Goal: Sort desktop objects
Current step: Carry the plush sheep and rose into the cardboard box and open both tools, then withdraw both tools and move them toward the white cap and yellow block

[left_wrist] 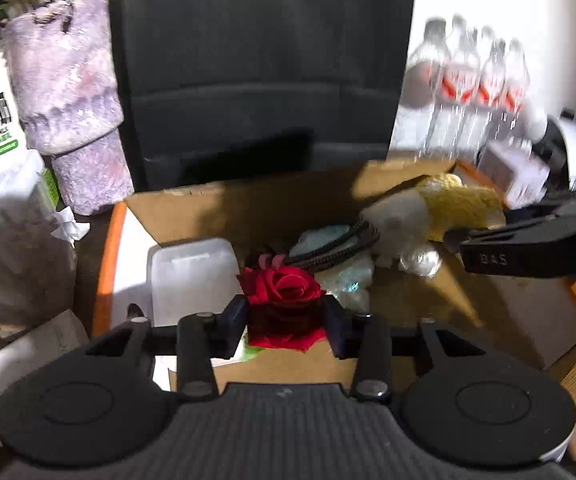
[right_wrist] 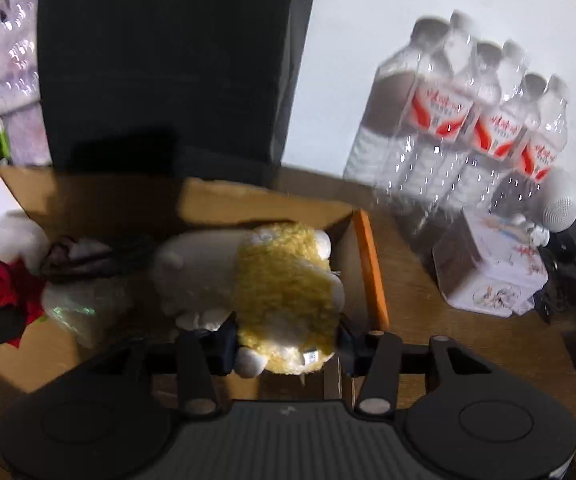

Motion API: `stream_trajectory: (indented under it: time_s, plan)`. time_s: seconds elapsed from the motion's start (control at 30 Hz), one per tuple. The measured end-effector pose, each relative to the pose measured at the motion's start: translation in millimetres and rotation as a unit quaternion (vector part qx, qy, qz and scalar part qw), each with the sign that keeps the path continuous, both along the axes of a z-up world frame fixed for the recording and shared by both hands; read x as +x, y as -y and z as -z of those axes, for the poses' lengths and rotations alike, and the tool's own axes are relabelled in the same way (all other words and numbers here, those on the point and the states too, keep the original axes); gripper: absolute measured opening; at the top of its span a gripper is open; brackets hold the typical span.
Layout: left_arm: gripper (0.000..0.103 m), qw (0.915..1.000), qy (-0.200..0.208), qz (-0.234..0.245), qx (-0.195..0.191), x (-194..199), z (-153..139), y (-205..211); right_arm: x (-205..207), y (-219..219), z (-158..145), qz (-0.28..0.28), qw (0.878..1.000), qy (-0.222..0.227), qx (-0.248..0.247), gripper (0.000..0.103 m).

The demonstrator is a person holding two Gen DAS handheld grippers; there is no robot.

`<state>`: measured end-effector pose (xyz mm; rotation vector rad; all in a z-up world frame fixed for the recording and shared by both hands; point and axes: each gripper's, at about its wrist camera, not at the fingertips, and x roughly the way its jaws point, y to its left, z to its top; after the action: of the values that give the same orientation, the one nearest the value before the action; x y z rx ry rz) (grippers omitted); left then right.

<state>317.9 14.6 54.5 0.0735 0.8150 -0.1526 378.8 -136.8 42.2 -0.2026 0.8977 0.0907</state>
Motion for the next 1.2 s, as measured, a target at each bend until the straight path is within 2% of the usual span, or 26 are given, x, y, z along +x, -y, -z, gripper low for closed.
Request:
stream_trajectory:
  time_s: [0.07,0.1,0.17,0.23,0.27,0.3,0.43,0.57,0.6,0.67,0.77,0.83,1.0,1.1,1.2]
  plan:
    - [0.061,0.9997,0.005,0.007,0.022,2,4,4,1,3,0,-0.007,1.000,-0.014,0.012,0.050]
    - [0.064,0.9997,0.001,0.005,0.024,3,4,3,-1,1,1,-0.012,1.000,-0.018,0.005,0.050]
    - [0.068,1.0000,-0.006,0.002,0.001,5,2,-5,-6,-8,4,-0.021,0.999,-0.015,-0.024,0.052]
    - [0.072,0.9997,-0.020,0.005,-0.016,7,-2,-9,-12,-9,1,-0.030,0.999,-0.019,-0.010,0.062]
    - [0.081,0.9995,-0.027,0.001,-0.016,7,-6,-10,-16,-7,-4,-0.038,0.999,-0.019,0.004,0.062]
    - [0.083,0.9995,-0.030,-0.007,-0.012,5,-10,-10,-21,-5,-11,-0.040,0.999,-0.013,0.008,0.062]
    - [0.086,0.9996,-0.011,-0.025,-0.012,-11,-39,-11,-53,5,-48,-0.046,0.998,0.040,-0.014,0.075]
    - [0.089,0.9982,-0.001,-0.045,-0.039,-40,-66,-16,-101,29,-80,-0.053,0.995,0.074,0.029,0.078]
    - [0.090,0.9982,0.008,-0.043,-0.041,-55,-72,-15,-116,35,-85,-0.060,0.994,0.083,0.044,0.080]
    - [0.100,0.9977,0.037,-0.037,-0.043,-83,-80,-12,-151,46,-89,-0.078,0.990,0.094,0.072,0.081]
    - [0.100,0.9947,0.089,-0.013,-0.050,-140,-86,-8,-201,60,-85,-0.099,0.985,0.103,0.097,0.082]
    - [0.102,0.9912,0.119,-0.015,-0.055,-181,-86,-6,-240,71,-79,-0.104,0.982,0.103,0.121,0.082]
    - [0.103,0.9849,0.149,-0.020,-0.086,-264,-69,-7,-324,89,-57,-0.112,0.971,0.098,0.189,0.082]
    - [0.103,0.9867,0.148,-0.019,-0.065,-302,-50,-1,-367,94,-41,-0.111,0.967,0.107,0.202,0.082]
    - [0.103,0.9832,0.179,-0.019,-0.028,-345,-29,2,-409,92,-27,-0.129,0.969,0.129,0.166,0.082]
